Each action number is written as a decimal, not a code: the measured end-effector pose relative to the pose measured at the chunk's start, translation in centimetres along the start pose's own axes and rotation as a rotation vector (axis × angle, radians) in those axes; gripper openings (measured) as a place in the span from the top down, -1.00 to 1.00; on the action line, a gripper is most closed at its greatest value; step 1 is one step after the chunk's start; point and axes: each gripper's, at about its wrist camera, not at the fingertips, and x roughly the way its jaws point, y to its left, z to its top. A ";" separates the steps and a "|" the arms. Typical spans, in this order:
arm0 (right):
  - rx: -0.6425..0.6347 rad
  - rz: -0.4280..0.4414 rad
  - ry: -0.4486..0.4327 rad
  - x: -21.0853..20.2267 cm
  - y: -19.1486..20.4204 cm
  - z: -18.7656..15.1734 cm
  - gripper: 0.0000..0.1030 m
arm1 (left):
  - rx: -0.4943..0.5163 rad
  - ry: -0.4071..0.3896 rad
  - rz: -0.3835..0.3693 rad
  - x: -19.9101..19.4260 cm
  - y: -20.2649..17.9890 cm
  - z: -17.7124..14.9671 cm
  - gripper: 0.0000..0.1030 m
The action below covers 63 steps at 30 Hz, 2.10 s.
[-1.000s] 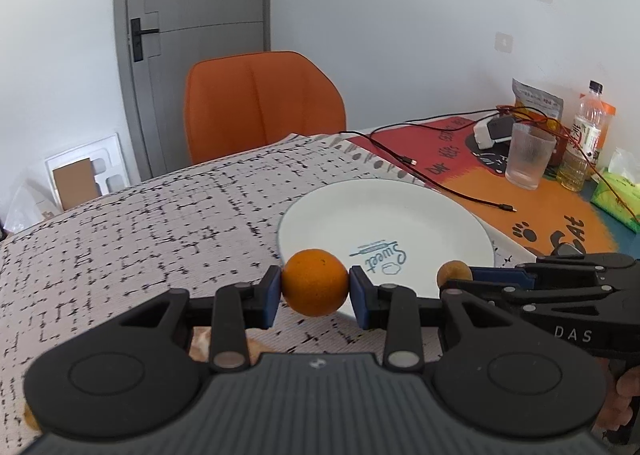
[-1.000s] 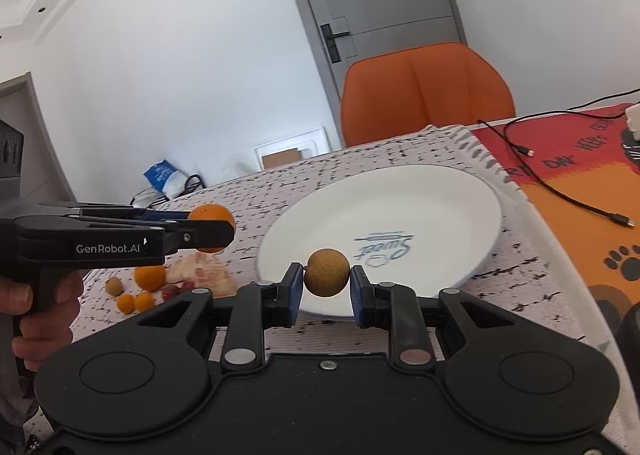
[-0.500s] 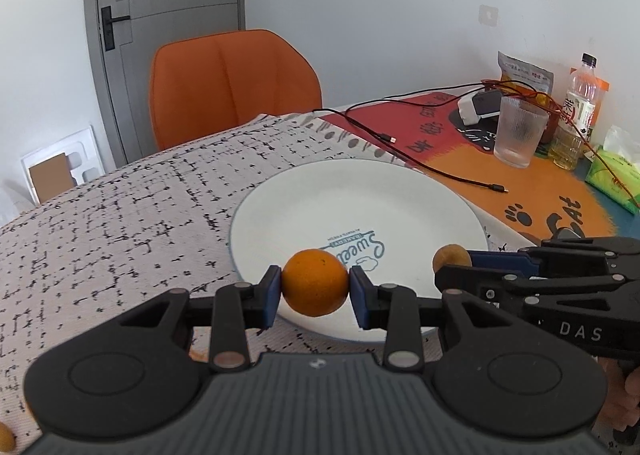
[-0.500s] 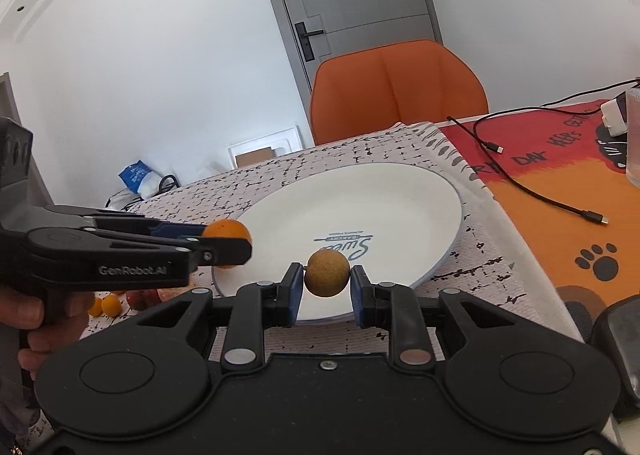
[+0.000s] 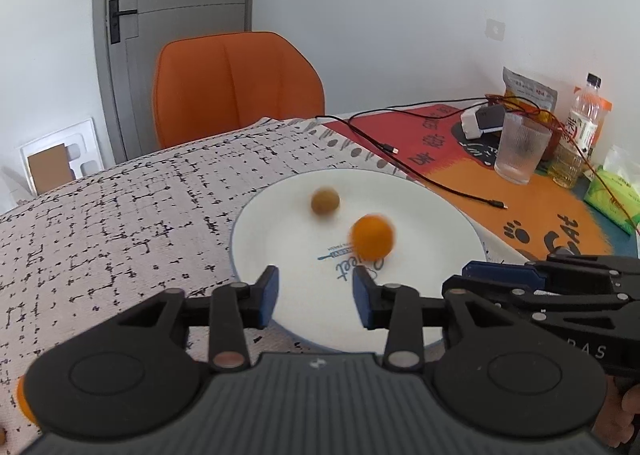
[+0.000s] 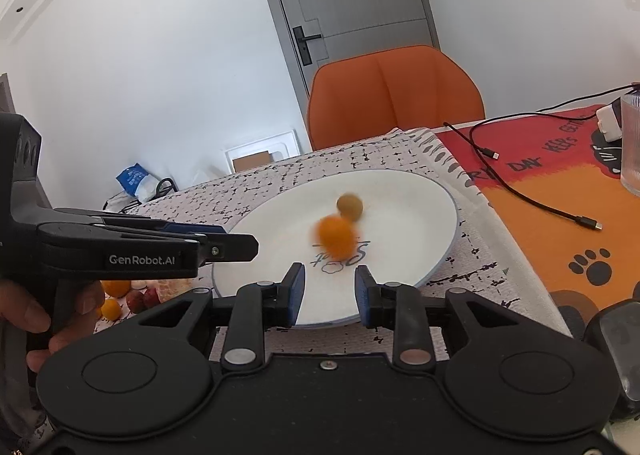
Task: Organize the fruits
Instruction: 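Open both tools to drop the fruits onto the white plate, then withdraw both open tools from the plate back toward the fruit pile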
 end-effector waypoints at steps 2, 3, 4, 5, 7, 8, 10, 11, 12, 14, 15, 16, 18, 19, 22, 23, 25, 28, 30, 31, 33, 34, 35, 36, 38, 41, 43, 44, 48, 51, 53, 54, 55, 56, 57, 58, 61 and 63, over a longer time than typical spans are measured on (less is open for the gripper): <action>0.004 0.001 -0.002 0.0 -0.1 0.0 0.31 | -0.008 0.004 0.011 -0.3 0.3 0.0 0.09; 0.005 0.000 -0.002 0.0 0.0 0.0 0.23 | -0.011 0.004 0.019 -0.4 0.4 0.0 0.01; 0.006 -0.002 -0.004 -0.1 0.0 0.0 0.18 | -0.013 0.000 0.027 -0.6 0.6 -0.1 -0.15; 0.006 -0.001 -0.007 -0.1 0.1 0.0 0.11 | -0.013 -0.009 0.033 -0.9 0.7 -0.1 -0.26; 0.007 0.004 -0.010 -0.2 0.2 0.0 0.04 | -0.016 -0.022 0.037 -1.5 1.0 -0.2 -0.37; 0.007 0.007 -0.012 -0.3 0.2 0.0 0.00 | -0.023 -0.028 0.043 -1.8 1.2 -0.3 -0.47; 0.007 0.011 -0.014 -0.3 0.4 0.0 -0.07 | -0.031 -0.039 0.056 -2.5 1.6 -0.4 -0.58; 0.007 0.013 -0.015 -0.3 0.5 0.1 -0.12 | -0.034 -0.043 0.063 -2.8 1.8 -0.4 -0.61; 0.004 0.015 -0.015 -0.2 0.6 0.1 -0.17 | -0.039 -0.045 0.068 -3.1 2.0 -0.5 -0.62; 0.000 0.020 -0.017 -0.2 0.9 0.1 -0.27 | -0.054 -0.046 0.070 -3.6 2.5 -0.6 -0.67; -0.001 0.022 -0.017 -0.3 1.1 0.1 -0.35 | -0.059 -0.046 0.072 -3.9 2.8 -0.7 -0.69; -0.005 0.024 -0.018 -0.2 1.3 0.1 -0.39 | -0.063 -0.046 0.078 -4.1 2.9 -0.7 -0.75; -0.011 0.026 -0.022 -0.3 1.6 0.2 -0.51 | -0.072 -0.052 0.089 -4.7 3.3 -0.9 -0.81; -0.013 0.030 -0.024 -0.3 1.8 0.2 -0.54 | -0.077 -0.057 0.092 -5.0 3.6 -1.0 -0.84; -0.017 0.041 -0.030 -0.3 2.2 0.3 -0.77 | -0.091 -0.069 0.104 -5.8 4.2 -1.3 -0.93; -0.020 0.041 -0.033 -0.3 2.4 0.3 -0.85 | -0.096 -0.074 0.111 -6.1 4.4 -1.4 -0.96; -0.028 0.044 -0.038 -0.4 2.7 0.4 -0.95 | -0.107 -0.077 0.125 -6.6 4.9 -1.6 -0.98; -0.030 0.052 -0.042 -0.5 3.1 0.4 -1.00 | -0.125 -0.087 0.135 -7.4 5.7 -1.8 -1.00; -0.034 0.052 -0.036 -0.4 3.4 0.5 -1.00 | -0.131 -0.096 0.147 -8.1 6.1 -2.0 -1.00; -0.037 0.051 -0.033 -0.4 3.6 0.5 -1.00 | -0.137 -0.099 0.151 -8.4 6.4 -2.1 -1.00; -0.041 0.059 -0.030 -0.4 3.9 0.5 -1.00 | -0.148 -0.105 0.162 -8.9 6.8 -2.3 -1.00; -0.042 0.065 -0.029 -0.3 4.1 0.6 -1.00 | -0.152 -0.108 0.168 -9.2 7.1 -2.4 -1.00; -0.045 0.069 -0.028 -0.3 4.2 0.6 -1.00 | -0.156 -0.110 0.173 -9.5 7.2 -2.4 -1.00; -0.048 0.072 -0.027 -0.4 4.4 0.5 -1.00 | -0.160 -0.112 0.178 -9.8 7.4 -2.5 -1.00; -0.055 0.080 -0.025 -0.4 4.8 0.5 -1.00 | -0.170 -0.113 0.196 -10.2 7.9 -2.7 -1.00; -0.065 0.085 -0.023 -0.4 5.4 0.5 -1.00 | -0.184 -0.123 0.212 -11.2 8.5 -3.1 -1.00; -0.071 0.093 -0.023 -0.3 5.8 0.5 -1.00 | -0.192 -0.127 0.223 -11.7 8.9 -3.3 -1.00; -0.072 0.098 -0.023 -0.3 5.9 0.5 -1.00 | -0.195 -0.130 0.231 -12.0 9.2 -3.5 -1.00; -0.083 0.118 -0.019 0.0 6.7 0.5 -1.00 | -0.212 -0.136 0.255 -13.1 10.0 -4.0 -1.00; -0.092 0.134 -0.016 0.3 7.5 0.4 -1.00 | -0.221 -0.140 0.266 -13.9 10.5 -4.5 -1.00; -0.106 0.139 -0.019 0.3 8.1 0.3 -1.00 | -0.227 -0.138 0.274 -14.3 10.8 -4.9 -1.00; -0.120 0.137 -0.021 0.4 8.5 0.3 -1.00 | -0.227 -0.135 0.276 -14.4 11.0 -5.1 -1.00; -0.136 0.135 -0.021 0.4 8.8 0.2 -1.00 | -0.226 -0.133 0.280 -14.6 11.1 -5.3 -1.00; -0.149 0.140 -0.018 0.5 9.3 0.2 -1.00 | -0.227 -0.135 0.282 -14.7 11.2 -5.6 -1.00; -0.152 0.146 -0.015 0.5 9.6 0.2 -1.00 | -0.229 -0.136 0.280 -14.8 11.4 -5.8 -1.00; -0.153 0.156 -0.012 0.5 9.8 0.2 -1.00 | -0.235 -0.133 0.282 -14.9 11.5 -6.1 -1.00; -0.162 0.161 0.002 0.9 10.5 0.1 -1.00 | -0.252 -0.131 0.283 -15.2 11.8 -6.9 -1.00; -0.164 0.168 0.015 1.2 10.8 -0.1 -1.00 | -0.262 -0.129 0.282 -15.3 12.0 -7.5 -1.00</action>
